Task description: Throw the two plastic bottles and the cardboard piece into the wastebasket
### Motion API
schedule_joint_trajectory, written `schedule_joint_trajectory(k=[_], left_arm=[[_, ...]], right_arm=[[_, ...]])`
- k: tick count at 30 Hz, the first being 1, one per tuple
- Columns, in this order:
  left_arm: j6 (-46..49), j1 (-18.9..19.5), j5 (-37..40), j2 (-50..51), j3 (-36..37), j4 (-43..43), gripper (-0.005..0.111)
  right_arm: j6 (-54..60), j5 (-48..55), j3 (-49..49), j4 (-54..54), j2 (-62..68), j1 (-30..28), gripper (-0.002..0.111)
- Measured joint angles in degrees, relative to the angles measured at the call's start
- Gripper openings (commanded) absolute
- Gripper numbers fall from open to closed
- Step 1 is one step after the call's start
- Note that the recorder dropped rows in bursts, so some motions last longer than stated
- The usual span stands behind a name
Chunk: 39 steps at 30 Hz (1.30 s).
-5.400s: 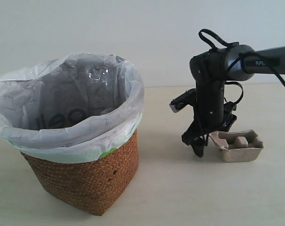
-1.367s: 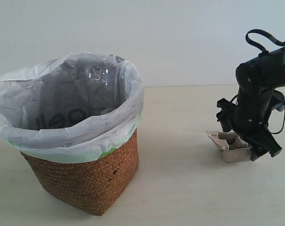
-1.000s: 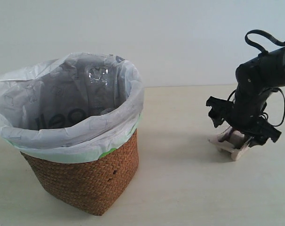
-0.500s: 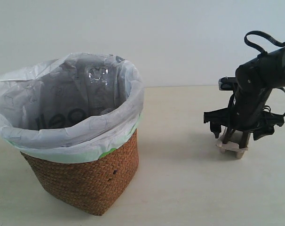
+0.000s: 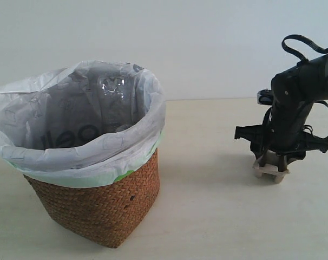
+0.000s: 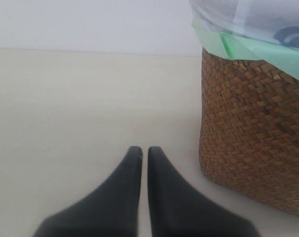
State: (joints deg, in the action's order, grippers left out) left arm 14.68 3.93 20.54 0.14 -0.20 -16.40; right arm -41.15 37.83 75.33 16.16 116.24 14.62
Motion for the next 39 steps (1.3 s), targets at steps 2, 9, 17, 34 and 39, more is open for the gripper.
schedule_joint_trajectory(k=[2, 9, 17, 34, 39], left_arm=[[0.0, 0.0, 0.0, 0.0, 0.0, 0.0, 0.004], [0.0, 0.0, 0.0, 0.0, 0.0, 0.0, 0.004], [0.0, 0.0, 0.0, 0.0, 0.0, 0.0, 0.004], [0.0, 0.0, 0.0, 0.0, 0.0, 0.0, 0.004], [0.0, 0.0, 0.0, 0.0, 0.0, 0.0, 0.004]], right_arm=[[-0.2, 0.4, 0.0, 0.0, 0.0, 0.0, 0.056], [-0.4, 2.1, 0.0, -0.2, 0.2, 0.0, 0.073], [-0.7, 1.1, 0.1, -0.5, 3.4, 0.0, 0.066], [-0.9, 0.7, 0.4, 1.3, 2.9, 0.1, 0.039], [-0.9, 1.0, 0.4, 3.2, 0.2, 0.1, 0.039]])
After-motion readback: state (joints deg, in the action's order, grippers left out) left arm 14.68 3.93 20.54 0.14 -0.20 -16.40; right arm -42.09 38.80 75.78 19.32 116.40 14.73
